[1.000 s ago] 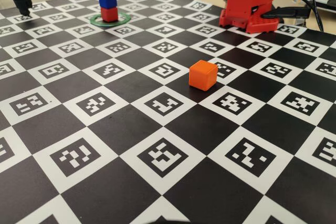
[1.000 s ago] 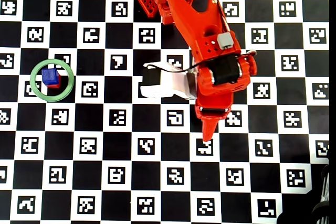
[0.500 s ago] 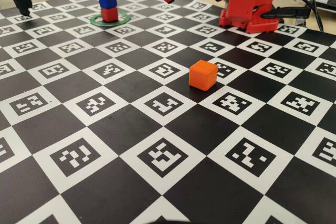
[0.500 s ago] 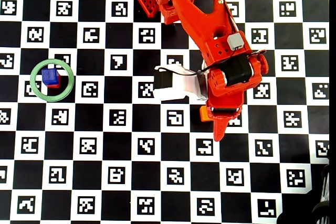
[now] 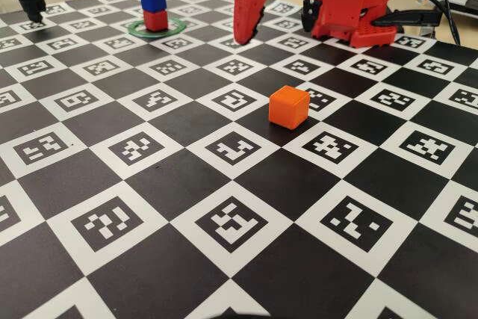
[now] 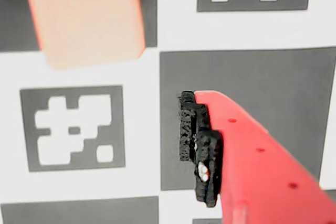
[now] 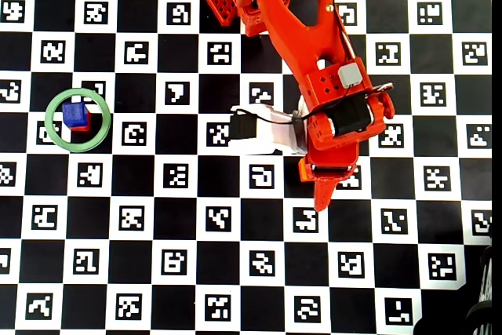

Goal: Grab the red cube then put it in the green circle then put the blue cube on top and finally the orange cube on top

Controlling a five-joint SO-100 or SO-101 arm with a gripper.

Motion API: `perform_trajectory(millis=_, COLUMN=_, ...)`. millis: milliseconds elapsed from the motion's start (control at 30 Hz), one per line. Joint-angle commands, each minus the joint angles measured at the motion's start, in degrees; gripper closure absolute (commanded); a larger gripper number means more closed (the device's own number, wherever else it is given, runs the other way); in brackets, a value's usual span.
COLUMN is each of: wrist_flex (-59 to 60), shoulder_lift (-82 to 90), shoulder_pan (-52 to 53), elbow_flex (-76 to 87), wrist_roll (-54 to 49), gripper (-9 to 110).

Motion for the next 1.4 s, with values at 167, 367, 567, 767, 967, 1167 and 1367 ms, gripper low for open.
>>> perform_trajectory(millis=167, wrist_flex=-5.54, shoulder_lift=1.85, shoulder_pan=-0.26, elbow_flex=3.43, wrist_roll=0.97, gripper=51)
perform_trajectory(millis=367, wrist_flex=-9.49, shoulder_lift=1.76, shoulder_pan=0.00, elbow_flex=7.65, wrist_roll=1.32, gripper=51)
perform_trajectory(millis=567, wrist_flex=-12.92, shoulder_lift=1.58, shoulder_pan=0.00, elbow_flex=11.43, wrist_roll=1.93, gripper=51)
perform_trajectory(millis=767, wrist_flex=-17.67, shoulder_lift=1.41, shoulder_pan=-0.53, elbow_flex=15.73, wrist_roll=2.20, gripper=51)
perform_trajectory(millis=967, wrist_flex=-20.92, shoulder_lift=0.35, shoulder_pan=-0.97, elbow_flex=17.40, wrist_roll=2.90, gripper=52)
perform_trajectory(millis=1167, wrist_flex=-22.06, shoulder_lift=-0.88, shoulder_pan=-1.14, elbow_flex=18.02, wrist_roll=3.16, gripper=52)
perform_trajectory(millis=1367, wrist_flex=-22.41, shoulder_lift=-1.05, shoulder_pan=-1.32, elbow_flex=18.28, wrist_roll=3.08, gripper=52)
